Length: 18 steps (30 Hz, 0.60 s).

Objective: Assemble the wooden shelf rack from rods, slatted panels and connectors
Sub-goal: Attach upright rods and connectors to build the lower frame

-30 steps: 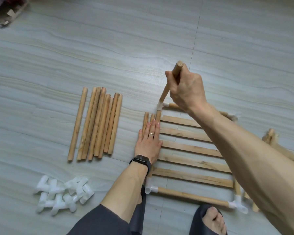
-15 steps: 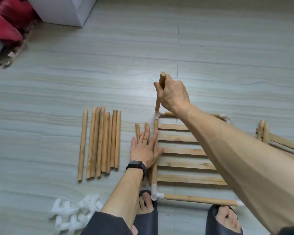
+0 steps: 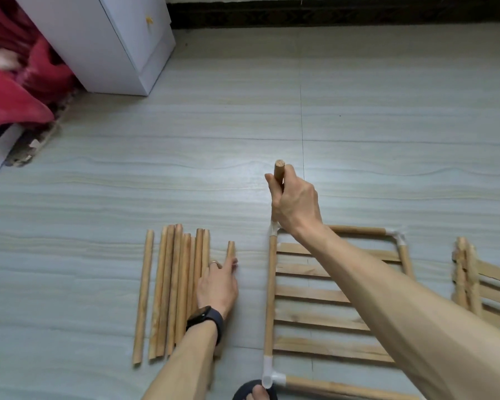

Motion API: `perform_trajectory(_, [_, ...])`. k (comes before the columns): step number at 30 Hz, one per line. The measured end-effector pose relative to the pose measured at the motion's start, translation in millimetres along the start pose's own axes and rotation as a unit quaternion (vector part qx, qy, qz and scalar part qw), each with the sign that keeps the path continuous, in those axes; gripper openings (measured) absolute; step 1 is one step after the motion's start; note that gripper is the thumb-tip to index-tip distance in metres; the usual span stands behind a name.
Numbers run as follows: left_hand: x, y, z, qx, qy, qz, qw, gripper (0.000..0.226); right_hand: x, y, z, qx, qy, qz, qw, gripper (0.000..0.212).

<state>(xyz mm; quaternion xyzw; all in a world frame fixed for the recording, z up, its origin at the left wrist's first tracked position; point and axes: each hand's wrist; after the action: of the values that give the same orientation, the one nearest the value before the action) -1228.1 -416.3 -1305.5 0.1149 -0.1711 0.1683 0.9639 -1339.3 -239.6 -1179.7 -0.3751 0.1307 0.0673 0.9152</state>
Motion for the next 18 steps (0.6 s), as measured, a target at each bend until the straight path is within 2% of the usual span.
perform_trajectory(2, [-3.3,2.6,12.0,0.112,-0.015,0.024,0.993,0.032,-4.1,2.7,5.7,-0.001,-0.024,0.0,1.0,0.028])
perform_trajectory(4, [-1.4,9.1,23.8,0.234,-0.018,0.024,0.972,0.024,-4.2,5.4,14.8,-0.021,-0.066,-0.027,0.997,0.03])
perform_trajectory(6, [8.7,20.2,37.8,0.33,-0.022,-0.009,0.944,0.02,4.4,8.2,28.5,-0.047,-0.108,-0.082,0.99,0.051])
perform_trajectory(8, [24.4,33.5,52.1,0.372,-0.028,-0.061,0.926,0.019,21.4,11.0,42.6,-0.057,-0.179,-0.123,0.975,0.071])
perform_trajectory(9, [33.0,40.4,58.0,0.372,-0.033,-0.089,0.923,0.019,33.3,10.4,49.3,-0.058,-0.24,-0.128,0.96,0.075])
perform_trajectory(11, [52.4,53.9,66.2,0.363,-0.06,-0.142,0.919,0.022,63.0,8.6,58.9,-0.071,-0.348,-0.109,0.928,0.067])
perform_trajectory(13, [71.1,65.0,71.4,0.373,-0.08,-0.183,0.906,0.026,90.9,7.7,67.4,-0.096,-0.338,-0.073,0.934,0.041])
perform_trajectory(15, [86.3,69.4,72.3,0.392,-0.086,-0.203,0.893,0.028,113.4,7.5,79.0,-0.132,-0.282,-0.074,0.947,0.03])
perform_trajectory(18, [100.3,53.7,57.4,0.338,-0.094,-0.187,0.918,0.037,141.1,10.9,95.0,-0.089,-0.208,-0.061,0.972,0.023])
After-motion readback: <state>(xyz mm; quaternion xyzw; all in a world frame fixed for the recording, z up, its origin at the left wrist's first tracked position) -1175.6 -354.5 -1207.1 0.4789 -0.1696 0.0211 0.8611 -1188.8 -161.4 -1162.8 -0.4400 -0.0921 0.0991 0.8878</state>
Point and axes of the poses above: each hand's wrist, its own x-axis away from the middle knuckle, its own z-axis out of the back of the hand, y = z × x, and after that the axes turned 11 degrees about z, right-handed
